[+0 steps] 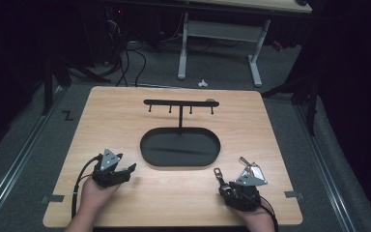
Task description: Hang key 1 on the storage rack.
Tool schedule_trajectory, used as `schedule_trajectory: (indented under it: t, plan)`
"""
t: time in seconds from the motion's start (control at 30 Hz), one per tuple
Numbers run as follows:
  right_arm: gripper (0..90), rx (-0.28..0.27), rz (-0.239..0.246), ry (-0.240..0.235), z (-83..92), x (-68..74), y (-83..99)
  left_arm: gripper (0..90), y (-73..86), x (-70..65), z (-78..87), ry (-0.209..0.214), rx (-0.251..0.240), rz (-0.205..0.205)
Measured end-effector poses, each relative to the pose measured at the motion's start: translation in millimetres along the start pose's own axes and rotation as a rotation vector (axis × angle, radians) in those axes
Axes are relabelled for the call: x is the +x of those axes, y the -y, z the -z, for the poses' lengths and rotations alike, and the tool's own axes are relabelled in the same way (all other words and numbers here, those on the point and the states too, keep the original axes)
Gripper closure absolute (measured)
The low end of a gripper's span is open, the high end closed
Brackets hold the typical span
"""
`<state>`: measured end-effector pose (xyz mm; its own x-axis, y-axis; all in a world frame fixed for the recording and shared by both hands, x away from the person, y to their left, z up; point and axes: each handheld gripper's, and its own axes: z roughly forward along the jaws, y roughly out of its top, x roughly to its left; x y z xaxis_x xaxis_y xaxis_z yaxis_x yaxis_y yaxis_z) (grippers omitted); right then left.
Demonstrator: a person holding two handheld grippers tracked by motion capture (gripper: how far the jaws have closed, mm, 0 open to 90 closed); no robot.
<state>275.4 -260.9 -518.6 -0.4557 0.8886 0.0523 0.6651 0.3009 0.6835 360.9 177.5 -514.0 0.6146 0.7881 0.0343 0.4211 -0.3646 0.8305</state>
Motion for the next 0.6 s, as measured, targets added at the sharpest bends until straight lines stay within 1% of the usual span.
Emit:
schedule_trajectory:
  t: [0.13, 0.2, 0.3, 0.33, 0.4, 0.5, 0.6]
  plan:
    - [47.5, -0.004, 0.006, -0.004, -0.1, 0.5, -0.5, 34.0, -0.2, 0.1, 0.2, -0.001, -0.001, 0.000]
    - [46.4, -0.007, -0.007, -0.008, 0.5, 1.0, -1.2, 34.1, -0.2, 0.1, -0.1, 0.001, -0.001, 0.003]
    - [46.1, -0.020, -0.009, -0.006, 1.1, 0.5, -2.7, 34.4, -0.2, -0.3, -0.4, -0.005, -0.002, 0.002]
    - [45.9, -0.024, -0.019, -0.006, 1.5, 1.1, -3.5, 34.4, -0.5, 0.0, 0.0, -0.007, -0.004, 0.001]
    - [46.8, -0.032, -0.011, -0.009, 1.1, 1.6, -5.7, 34.5, -0.9, 0.4, 0.6, -0.013, -0.012, 0.003]
    - [48.4, -0.029, -0.013, -0.003, 0.1, 1.5, -7.3, 34.4, -1.3, 1.8, 1.3, -0.014, -0.017, 0.011]
    - [49.7, -0.027, -0.034, 0.011, -1.1, 1.3, -11.2, 34.9, -0.5, 1.1, 1.8, -0.016, -0.013, 0.005]
